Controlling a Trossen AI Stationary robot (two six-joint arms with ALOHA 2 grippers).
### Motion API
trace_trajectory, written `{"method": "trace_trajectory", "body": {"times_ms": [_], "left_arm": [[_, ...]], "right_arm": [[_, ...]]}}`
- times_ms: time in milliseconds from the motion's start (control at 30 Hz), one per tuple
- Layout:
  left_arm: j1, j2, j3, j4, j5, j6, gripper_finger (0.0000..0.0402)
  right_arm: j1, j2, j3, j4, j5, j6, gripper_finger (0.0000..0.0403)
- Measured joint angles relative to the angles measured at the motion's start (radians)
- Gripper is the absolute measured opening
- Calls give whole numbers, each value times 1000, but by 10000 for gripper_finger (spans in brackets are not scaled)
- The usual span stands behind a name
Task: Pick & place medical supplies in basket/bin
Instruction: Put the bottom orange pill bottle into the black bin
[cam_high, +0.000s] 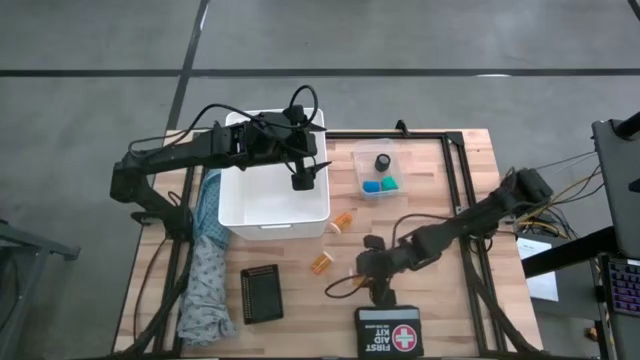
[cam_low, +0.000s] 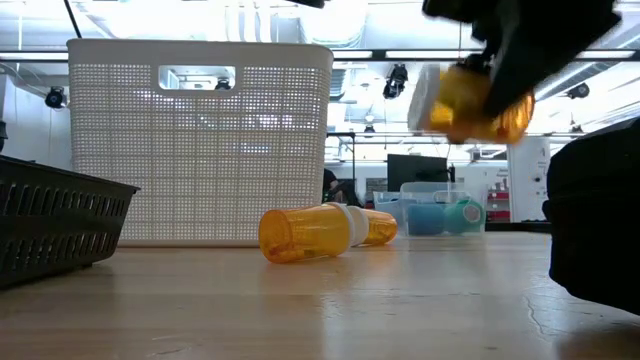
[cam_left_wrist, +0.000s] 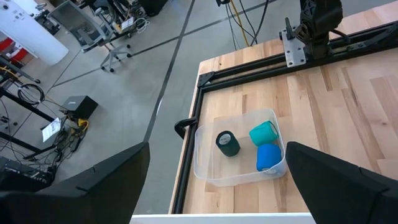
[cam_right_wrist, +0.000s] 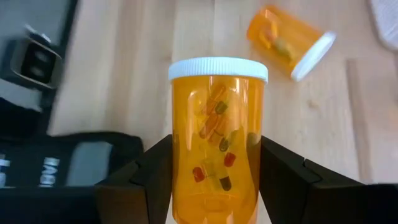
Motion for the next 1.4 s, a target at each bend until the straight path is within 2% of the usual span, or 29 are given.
{"method": "trace_trajectory", "body": {"times_ms": [233,567,633,1067,1400], "left_arm": [[0,0,0,-4,0,0,381],[0,0,0,-4,0,0,381],[0,0,0,-4,0,0,381],[0,0,0,-4,0,-3,381],[0,0,0,-4,0,-2,381]], "right_arm": [[0,-137,0,2,47,-21,186],[-6,-300,0,8,236,-180,185],[-12,-320,0,20,244,-202,185],[-29,-343,-1,241,239,-379,185],[-35,-263,-2,423,236,-319,185]]}}
